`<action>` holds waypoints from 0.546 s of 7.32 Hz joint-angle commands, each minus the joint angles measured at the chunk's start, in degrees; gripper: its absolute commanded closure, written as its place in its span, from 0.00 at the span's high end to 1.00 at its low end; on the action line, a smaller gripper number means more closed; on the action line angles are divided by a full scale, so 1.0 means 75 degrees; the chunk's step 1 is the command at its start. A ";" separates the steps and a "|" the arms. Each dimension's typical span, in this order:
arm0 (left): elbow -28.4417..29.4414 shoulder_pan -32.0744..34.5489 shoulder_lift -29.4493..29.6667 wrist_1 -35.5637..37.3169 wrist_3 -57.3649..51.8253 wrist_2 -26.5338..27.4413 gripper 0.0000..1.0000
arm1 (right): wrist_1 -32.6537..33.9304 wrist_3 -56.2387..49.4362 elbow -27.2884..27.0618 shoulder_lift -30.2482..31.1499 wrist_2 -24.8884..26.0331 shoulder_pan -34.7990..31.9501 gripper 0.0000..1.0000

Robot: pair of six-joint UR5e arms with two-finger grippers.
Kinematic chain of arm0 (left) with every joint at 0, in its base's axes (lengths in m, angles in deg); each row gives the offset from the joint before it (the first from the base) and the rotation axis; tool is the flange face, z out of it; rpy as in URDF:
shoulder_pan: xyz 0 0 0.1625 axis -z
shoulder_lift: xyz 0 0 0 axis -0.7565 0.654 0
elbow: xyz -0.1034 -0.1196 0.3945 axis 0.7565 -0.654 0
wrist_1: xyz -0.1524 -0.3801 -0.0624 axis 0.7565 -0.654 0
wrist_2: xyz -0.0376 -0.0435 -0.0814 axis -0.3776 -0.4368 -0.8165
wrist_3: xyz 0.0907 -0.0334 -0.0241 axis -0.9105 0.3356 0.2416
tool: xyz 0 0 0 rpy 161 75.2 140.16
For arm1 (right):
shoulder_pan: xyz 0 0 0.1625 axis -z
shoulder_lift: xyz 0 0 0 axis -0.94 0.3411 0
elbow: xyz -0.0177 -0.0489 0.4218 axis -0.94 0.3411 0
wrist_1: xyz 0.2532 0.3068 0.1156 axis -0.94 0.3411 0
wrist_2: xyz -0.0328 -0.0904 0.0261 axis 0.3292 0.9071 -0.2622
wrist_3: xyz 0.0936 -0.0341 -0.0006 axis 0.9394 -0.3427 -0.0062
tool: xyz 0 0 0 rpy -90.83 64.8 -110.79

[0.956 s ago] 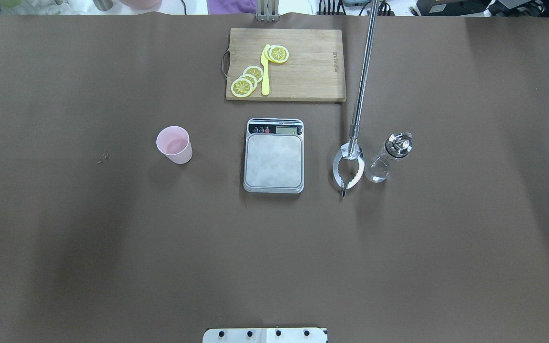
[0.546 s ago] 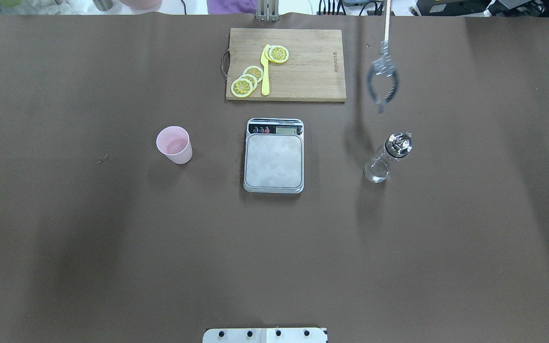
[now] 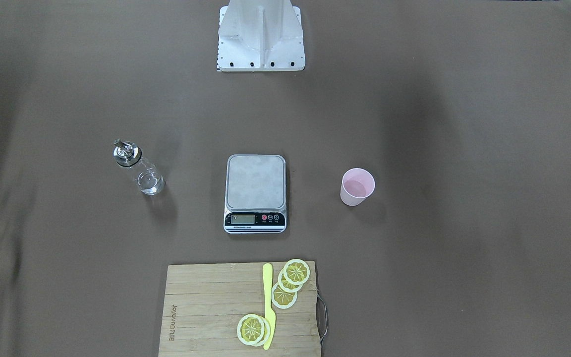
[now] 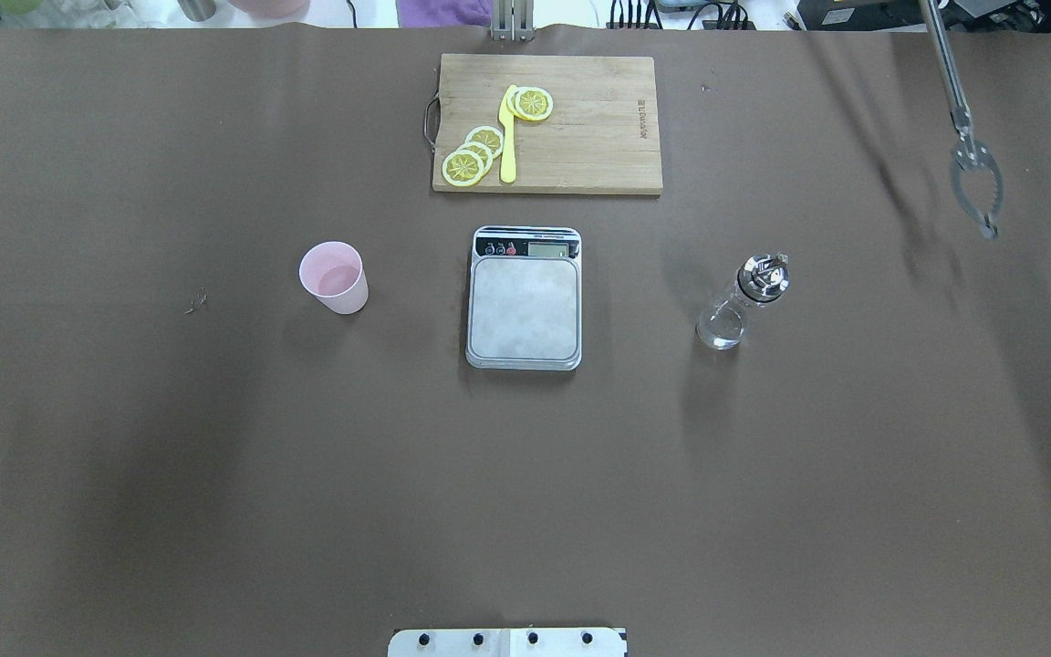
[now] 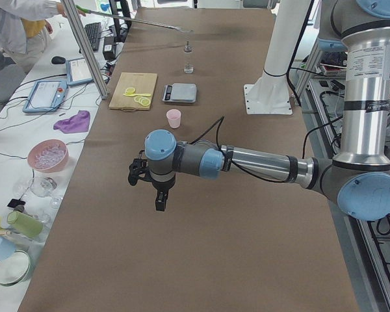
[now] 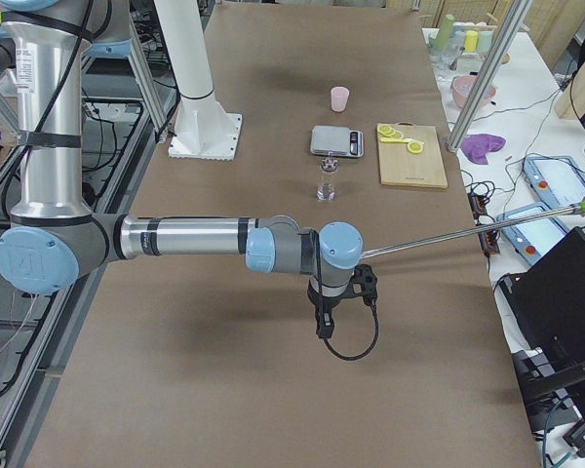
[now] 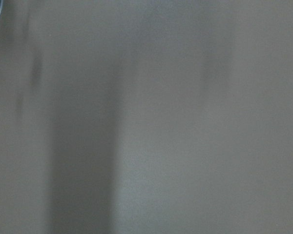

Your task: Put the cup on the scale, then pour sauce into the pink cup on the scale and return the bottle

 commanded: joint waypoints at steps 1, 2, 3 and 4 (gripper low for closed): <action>-0.0021 -0.0025 0.0009 -0.0406 -0.0003 0.0000 0.98 | -0.0004 0.0005 -0.0028 -0.0085 0.0000 0.0008 1.00; 0.0060 -0.0094 -0.0015 -0.0676 -0.0003 0.0000 0.98 | 0.0007 0.0005 -0.0005 -0.0248 0.0000 0.0020 1.00; 0.0107 -0.0095 -0.0026 -0.0968 -0.0027 -0.0011 0.98 | 0.0007 0.0017 -0.0017 -0.0342 0.0000 0.0020 1.00; 0.0143 -0.0188 -0.0027 -0.1180 -0.0015 -0.0128 0.98 | 0.0007 0.0017 -0.0005 -0.0436 0.0000 0.0067 1.00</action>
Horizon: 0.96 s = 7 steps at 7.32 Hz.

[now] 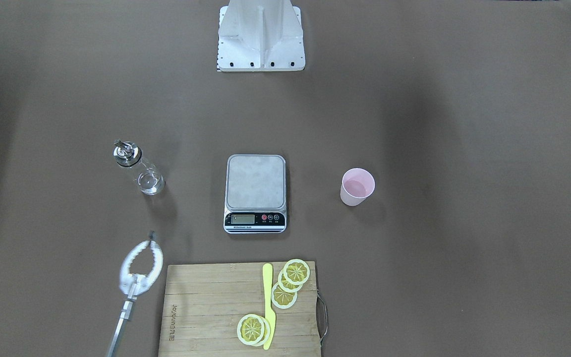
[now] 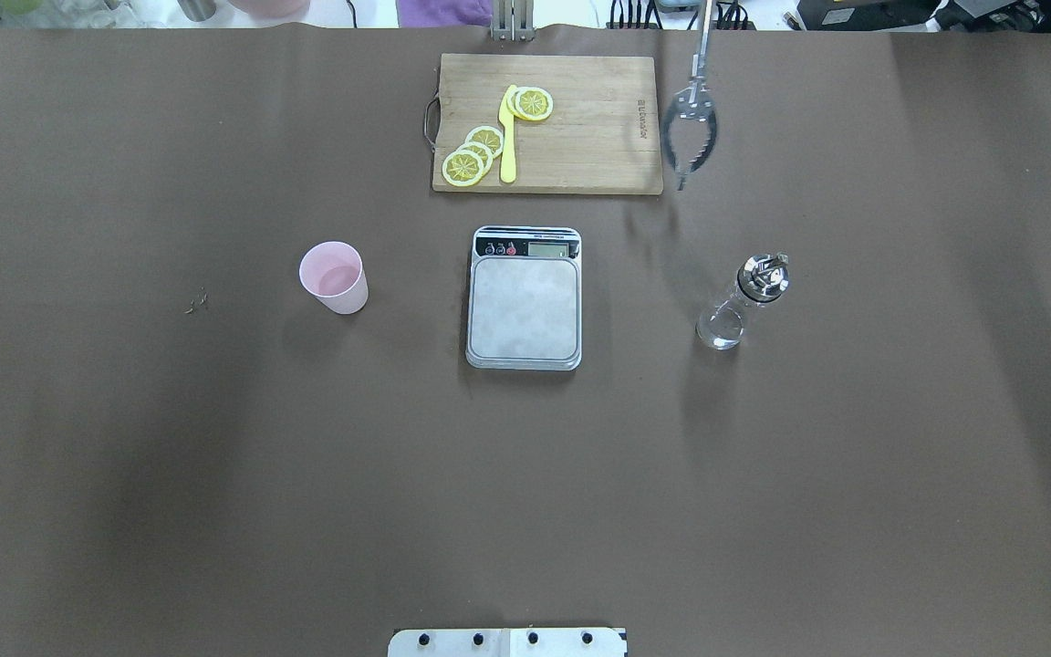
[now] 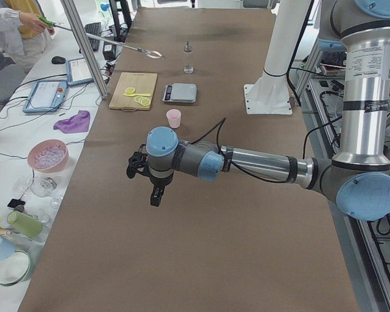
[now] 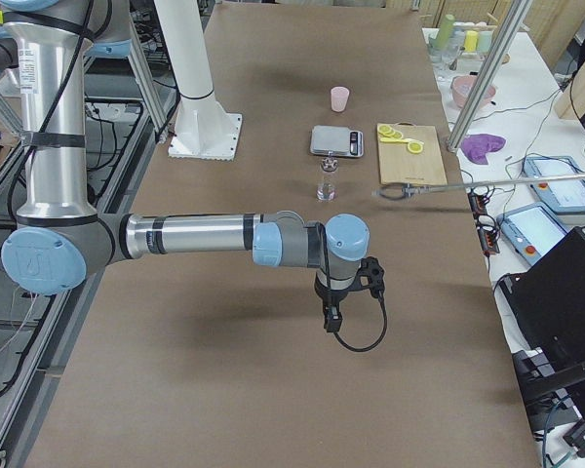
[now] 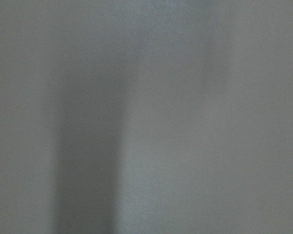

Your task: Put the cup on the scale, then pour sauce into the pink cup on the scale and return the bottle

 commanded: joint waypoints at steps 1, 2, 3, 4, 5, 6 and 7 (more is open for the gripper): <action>0.0050 -0.0089 -0.0007 -0.0305 0.0000 -0.0437 0.98 | 0.0002 0.0004 0.0007 -0.0137 0.0000 0.0128 1.00; 0.0050 -0.0101 -0.0054 -0.0409 0.0012 -0.0754 0.98 | 0.0002 0.0004 -0.0005 -0.0137 0.0000 0.0164 1.00; 0.0120 -0.0101 -0.0066 -0.0433 0.0023 -0.0780 0.98 | -0.0010 -0.0007 -0.0005 -0.0137 0.0000 0.0164 1.00; 0.0109 -0.0101 -0.0066 -0.0457 0.0035 -0.0792 0.98 | -0.0010 -0.0019 -0.0005 -0.0172 0.0000 0.0176 1.00; 0.0085 -0.0101 -0.0054 -0.0445 0.0047 -0.0804 0.98 | -0.0010 -0.0031 -0.0097 -0.0172 -0.0023 0.0176 1.00; 0.0120 -0.0194 0.0016 -0.0457 0.0047 -0.0792 0.98 | -0.0010 -0.0008 -0.0122 -0.0184 -0.0047 0.0199 1.00; 0.0074 -0.0310 0.0179 -0.0457 0.0140 -0.0792 0.98 | -0.0126 -0.0008 -0.0122 -0.0172 -0.0174 0.0211 1.00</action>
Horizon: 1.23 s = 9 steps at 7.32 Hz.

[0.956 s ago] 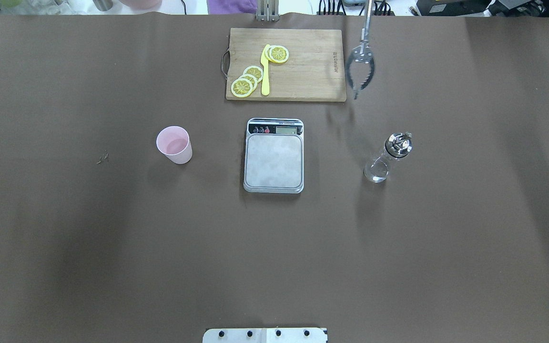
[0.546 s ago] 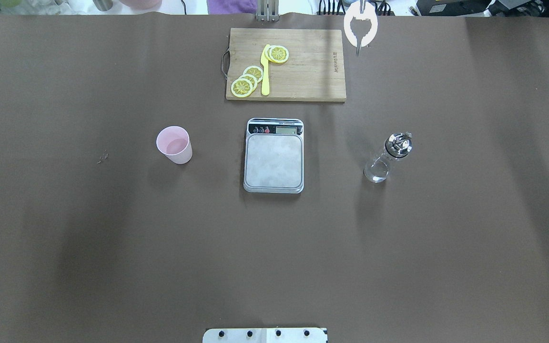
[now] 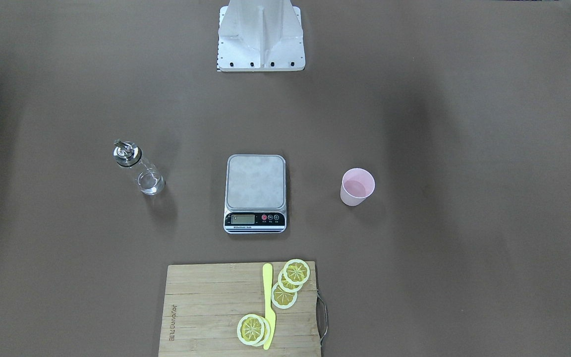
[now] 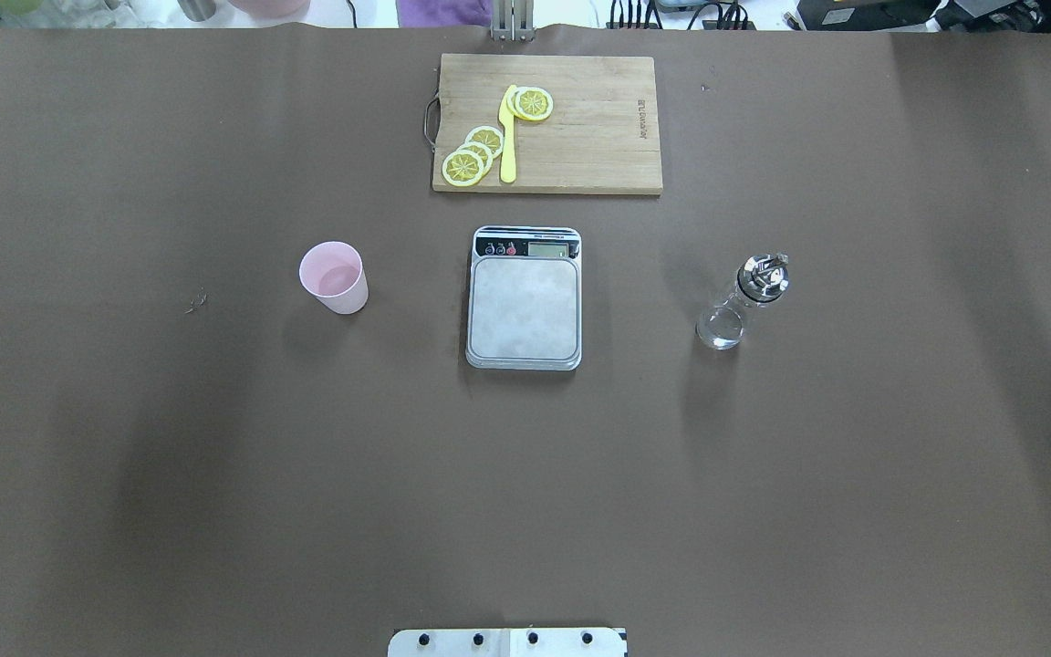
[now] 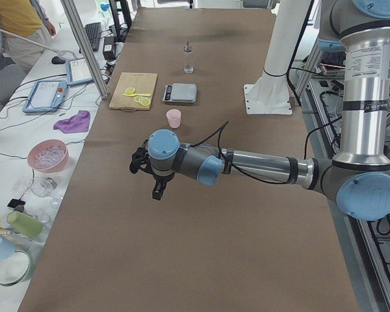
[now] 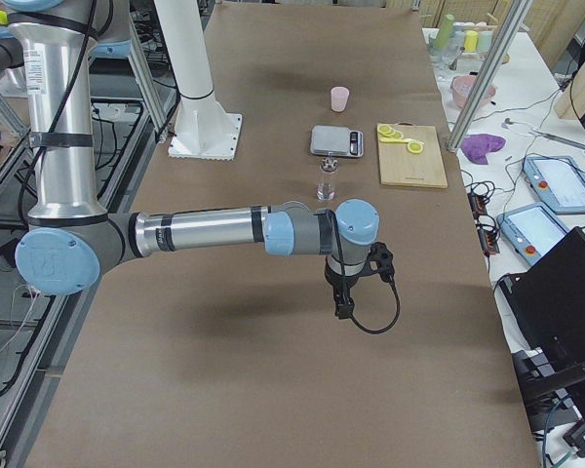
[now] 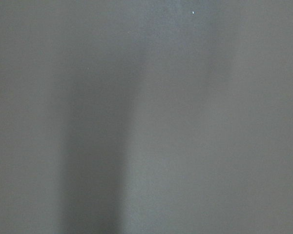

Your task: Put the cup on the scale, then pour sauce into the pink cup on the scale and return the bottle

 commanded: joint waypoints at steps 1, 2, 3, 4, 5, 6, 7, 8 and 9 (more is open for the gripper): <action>-0.0176 -0.0678 0.0557 -0.0086 0.1339 0.0000 0.98 | -0.0566 0.0018 0.0004 0.0118 -0.0353 0.0064 1.00; -0.0491 -0.1670 0.0874 -0.0469 0.3138 0.0151 0.97 | -0.1058 0.0030 0.0016 0.0201 -0.0472 0.0169 1.00; -0.0587 -0.2481 0.1504 -0.0612 0.4433 0.0906 0.97 | -0.1202 0.0099 0.0016 0.0225 -0.0485 0.0228 1.00; -0.0565 -0.3602 0.2021 -0.0544 0.4956 0.1923 0.96 | -0.1203 0.0100 0.0005 0.0237 -0.0670 0.0263 1.00; -0.0518 -0.4113 0.2502 -0.0254 0.5077 0.2212 0.92 | -0.1215 0.0100 0.0016 0.0237 -0.0788 0.0298 1.00; -0.0448 -0.4535 0.2889 0.0063 0.5658 0.2261 0.91 | -0.1204 0.0146 0.0005 0.0237 -0.0801 0.0334 1.00; -0.0111 -0.5062 0.3299 0.0089 0.5838 0.2610 0.88 | -0.1203 0.0240 0.0016 0.0237 -0.0871 0.0334 1.00; 0.0148 -0.5078 0.3524 0.0089 0.5863 0.2775 0.82 | -0.1203 0.0299 0.0040 0.0237 -0.0988 0.0346 1.00; 0.0220 -0.5090 0.3526 0.0020 0.5864 0.2777 0.79 | -0.1203 0.0299 0.0040 0.0248 -0.1012 0.0357 1.00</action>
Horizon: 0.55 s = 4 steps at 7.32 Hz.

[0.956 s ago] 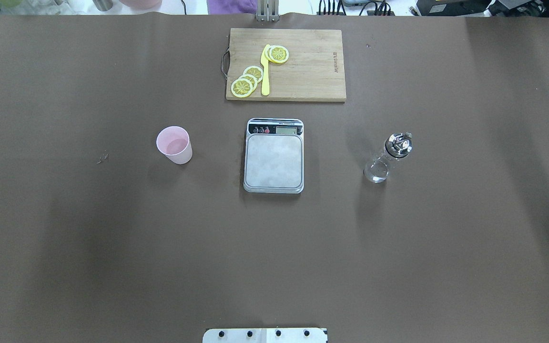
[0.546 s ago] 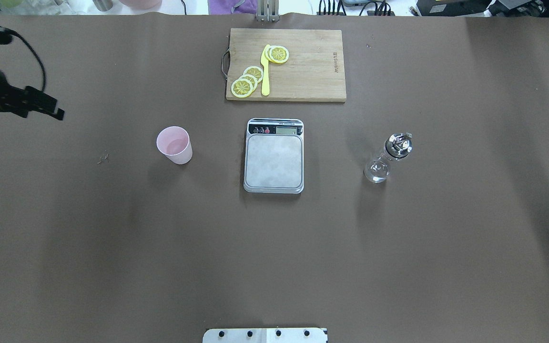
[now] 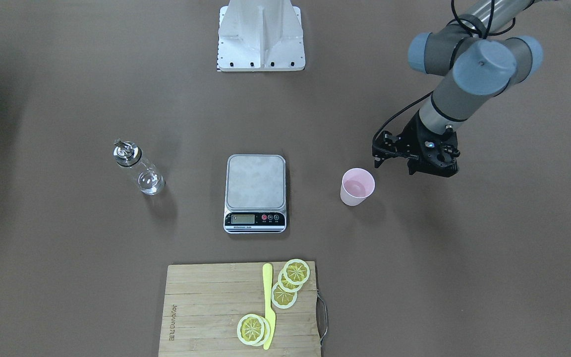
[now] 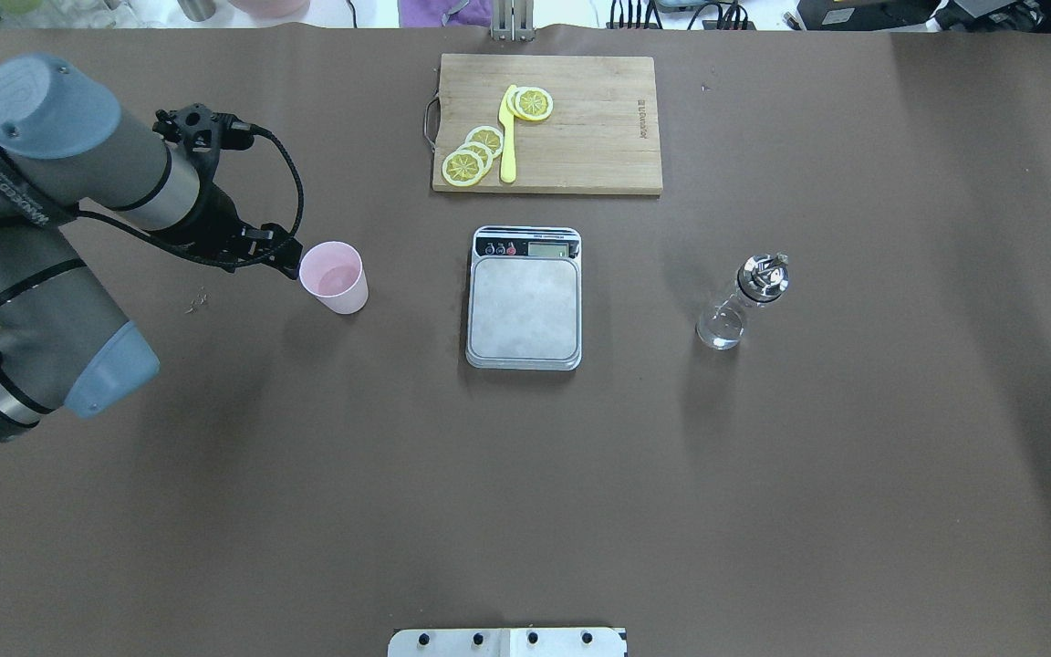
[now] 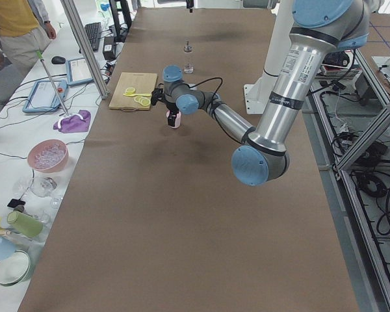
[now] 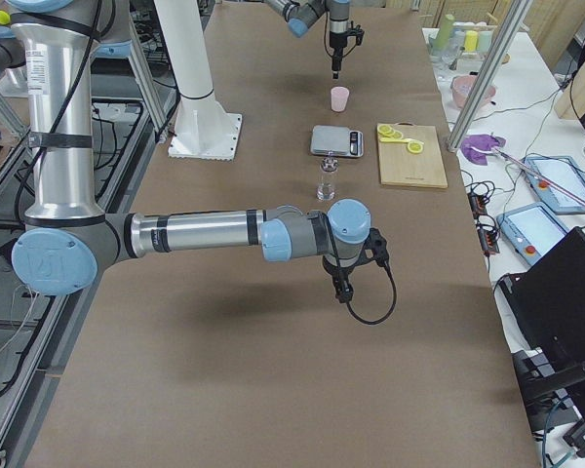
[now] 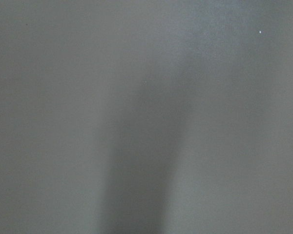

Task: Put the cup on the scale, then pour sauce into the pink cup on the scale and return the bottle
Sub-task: 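Reach the left gripper to the pink cup and grasp it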

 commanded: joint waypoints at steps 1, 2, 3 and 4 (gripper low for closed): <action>0.0184 -0.0101 0.0157 -0.0035 0.0045 0.0025 0.76 | 0.0000 0.0045 -0.0002 0.0020 -0.0069 0.0015 1.00; 0.0265 -0.0101 0.0157 -0.0058 -0.0013 0.0036 0.74 | 0.0000 0.0045 0.0009 0.0020 -0.0069 0.0015 1.00; 0.0428 -0.0101 0.0238 -0.0070 -0.0025 0.0047 0.70 | 0.0012 0.0045 0.0021 0.0020 -0.0081 0.0027 1.00; 0.0627 -0.0101 0.0285 -0.0094 -0.0037 0.0047 0.67 | 0.0000 0.0045 0.0021 0.0043 -0.0081 0.0050 1.00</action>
